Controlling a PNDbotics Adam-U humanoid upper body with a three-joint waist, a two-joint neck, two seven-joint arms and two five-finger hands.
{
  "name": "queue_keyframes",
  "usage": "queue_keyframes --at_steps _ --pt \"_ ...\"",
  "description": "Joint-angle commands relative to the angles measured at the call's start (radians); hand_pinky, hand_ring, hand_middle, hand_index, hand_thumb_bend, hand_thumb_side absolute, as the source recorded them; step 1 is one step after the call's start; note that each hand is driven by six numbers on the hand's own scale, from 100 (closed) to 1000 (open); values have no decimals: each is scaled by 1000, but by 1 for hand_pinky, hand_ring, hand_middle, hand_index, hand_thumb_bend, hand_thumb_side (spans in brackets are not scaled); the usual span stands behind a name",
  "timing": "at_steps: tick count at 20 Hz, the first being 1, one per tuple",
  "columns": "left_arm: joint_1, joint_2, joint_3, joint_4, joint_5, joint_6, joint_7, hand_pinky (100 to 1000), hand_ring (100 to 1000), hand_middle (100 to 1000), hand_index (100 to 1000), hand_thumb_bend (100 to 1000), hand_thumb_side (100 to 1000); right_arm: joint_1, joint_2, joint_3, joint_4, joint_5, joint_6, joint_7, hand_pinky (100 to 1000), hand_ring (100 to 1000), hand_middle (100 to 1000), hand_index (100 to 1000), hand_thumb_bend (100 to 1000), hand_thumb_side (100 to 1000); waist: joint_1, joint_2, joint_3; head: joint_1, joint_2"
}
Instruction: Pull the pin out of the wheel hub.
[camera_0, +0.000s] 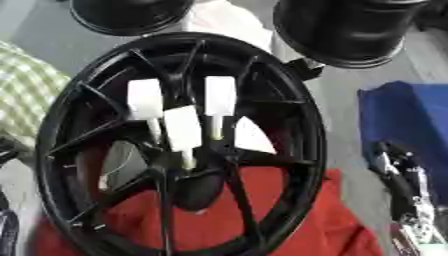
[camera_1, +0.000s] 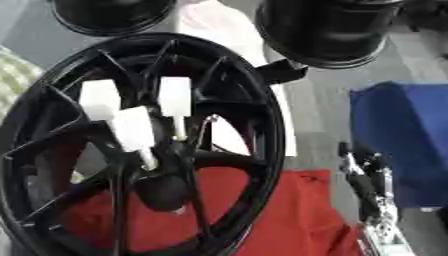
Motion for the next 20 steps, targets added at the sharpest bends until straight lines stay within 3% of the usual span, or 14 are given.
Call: queue_keyframes --at_steps 1,8,15,20 --pt "-10 23 -1 -14 -5 -2 -3 600 570 503 671 159 1000 -6 -29 -10 -9 -6 -4 4 583 714 628 738 477 378 1 -16 0 0 -10" --pt "-4 38 4 -20 -3 -3 0 600 571 504 670 158 1000 -18 -71 -45 -110 62 4 -31 613 773 693 780 450 368 -13 -9 4 19 16" --pt "7 65 5 -22 -8 1 -2 600 571 504 670 154 1000 56 -230 -19 -276 162 18 -9 629 775 698 783 449 371 -35 -7 -4 34 20" --pt "22 92 5 -24 -14 3 -5 600 571 504 671 149 1000 108 -350 21 -396 236 56 53 650 772 699 788 485 378 -55 -10 -17 50 19"
